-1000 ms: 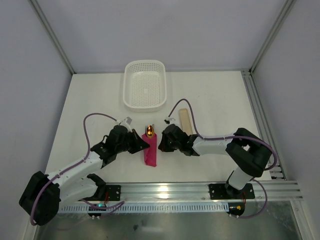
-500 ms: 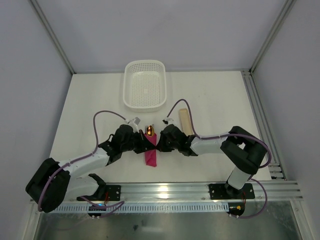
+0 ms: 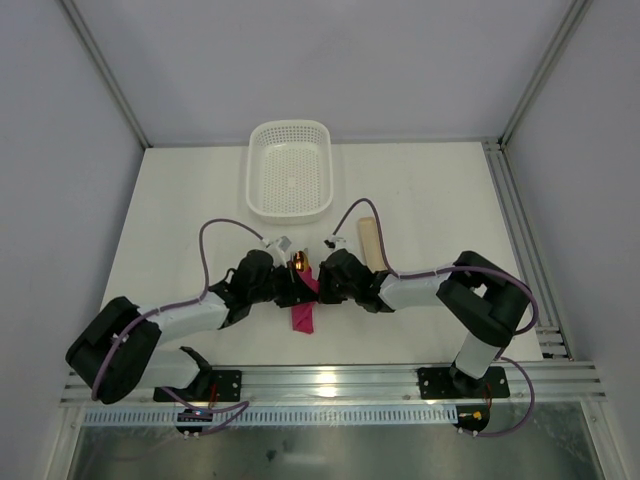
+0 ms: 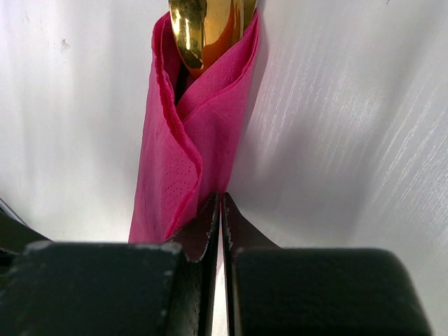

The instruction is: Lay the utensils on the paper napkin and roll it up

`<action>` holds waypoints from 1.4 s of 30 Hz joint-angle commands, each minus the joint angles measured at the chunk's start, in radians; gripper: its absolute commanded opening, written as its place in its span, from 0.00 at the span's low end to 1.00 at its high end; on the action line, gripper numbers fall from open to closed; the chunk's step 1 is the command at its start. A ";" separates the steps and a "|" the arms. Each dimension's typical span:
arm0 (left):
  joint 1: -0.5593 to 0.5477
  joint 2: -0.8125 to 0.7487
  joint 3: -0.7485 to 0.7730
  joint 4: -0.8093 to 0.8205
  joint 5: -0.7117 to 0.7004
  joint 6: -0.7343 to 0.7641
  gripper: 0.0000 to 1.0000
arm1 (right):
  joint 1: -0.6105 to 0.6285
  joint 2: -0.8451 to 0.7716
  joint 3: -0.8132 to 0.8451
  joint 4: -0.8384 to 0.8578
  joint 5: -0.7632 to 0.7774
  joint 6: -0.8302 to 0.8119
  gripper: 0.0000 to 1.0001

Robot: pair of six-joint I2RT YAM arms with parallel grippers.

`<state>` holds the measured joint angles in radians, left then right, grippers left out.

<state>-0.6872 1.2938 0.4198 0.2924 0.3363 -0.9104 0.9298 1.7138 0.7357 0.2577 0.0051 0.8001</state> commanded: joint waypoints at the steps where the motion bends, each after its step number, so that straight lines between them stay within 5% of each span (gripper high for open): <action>1: -0.015 0.022 -0.015 0.068 0.021 0.030 0.00 | 0.007 0.006 -0.004 0.057 0.009 0.013 0.04; 15: -0.035 0.107 -0.036 0.116 0.012 0.050 0.00 | -0.034 -0.046 -0.025 -0.027 0.058 0.014 0.08; 31: -0.057 0.153 -0.038 0.119 0.004 0.064 0.01 | -0.170 -0.200 -0.022 -0.140 -0.080 -0.096 0.41; 42: -0.071 0.164 -0.024 0.105 -0.008 0.064 0.23 | -0.155 -0.135 -0.005 -0.083 -0.283 -0.110 0.49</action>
<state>-0.7486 1.4551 0.3809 0.4065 0.3264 -0.8703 0.7670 1.5620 0.6983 0.1349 -0.2119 0.7124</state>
